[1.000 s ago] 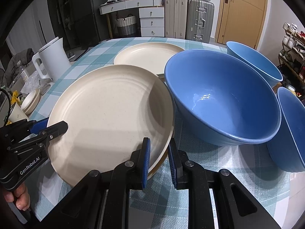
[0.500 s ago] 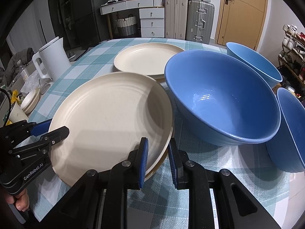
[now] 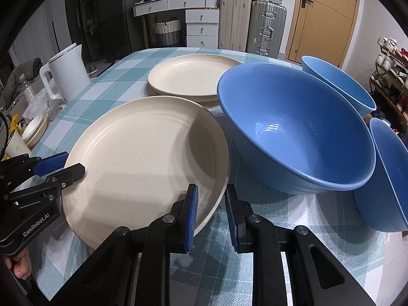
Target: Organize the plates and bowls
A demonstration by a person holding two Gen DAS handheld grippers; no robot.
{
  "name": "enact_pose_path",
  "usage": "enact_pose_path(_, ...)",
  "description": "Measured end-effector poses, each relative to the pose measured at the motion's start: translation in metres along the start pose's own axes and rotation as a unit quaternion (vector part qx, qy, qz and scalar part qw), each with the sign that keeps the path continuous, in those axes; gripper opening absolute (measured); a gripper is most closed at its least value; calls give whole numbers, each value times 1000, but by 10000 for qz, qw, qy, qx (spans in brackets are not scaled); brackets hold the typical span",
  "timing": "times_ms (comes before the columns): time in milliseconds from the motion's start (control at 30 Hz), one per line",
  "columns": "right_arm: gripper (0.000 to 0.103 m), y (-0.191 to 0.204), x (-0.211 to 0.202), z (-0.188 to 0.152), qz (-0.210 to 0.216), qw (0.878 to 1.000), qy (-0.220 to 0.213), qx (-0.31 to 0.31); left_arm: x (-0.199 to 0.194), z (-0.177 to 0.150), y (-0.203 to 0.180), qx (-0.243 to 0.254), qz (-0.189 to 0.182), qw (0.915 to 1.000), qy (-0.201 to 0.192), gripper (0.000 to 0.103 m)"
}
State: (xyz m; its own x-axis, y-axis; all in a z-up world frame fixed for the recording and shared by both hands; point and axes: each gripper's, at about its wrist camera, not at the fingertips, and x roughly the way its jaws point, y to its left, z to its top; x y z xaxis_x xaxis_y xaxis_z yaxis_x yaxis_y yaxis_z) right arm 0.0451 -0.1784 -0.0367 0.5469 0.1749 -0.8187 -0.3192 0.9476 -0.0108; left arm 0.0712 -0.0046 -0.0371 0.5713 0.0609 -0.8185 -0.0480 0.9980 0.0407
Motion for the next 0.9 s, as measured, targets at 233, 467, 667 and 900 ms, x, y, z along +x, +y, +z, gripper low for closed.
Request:
enact_pose_path(233, 31, 2, -2, 2, 116, 9999, 33, 4, -5, 2, 9, -248, -248, 9994, -9, 43)
enact_pose_path(467, 83, 4, -20, 5, 345, 9993, -148, 7, -26, 8, 20, -477, -424, 9977, -243, 82)
enact_pose_path(667, 100, 9, -40, 9, 411, 9985, -349, -52, -42, 13, 32, -671, -577, 9953, -401, 102)
enact_pose_path(900, 102, 8, -67, 13, 327, 9974, -619, -177, -57, 16, 37, -665, -482, 9949, -587, 102)
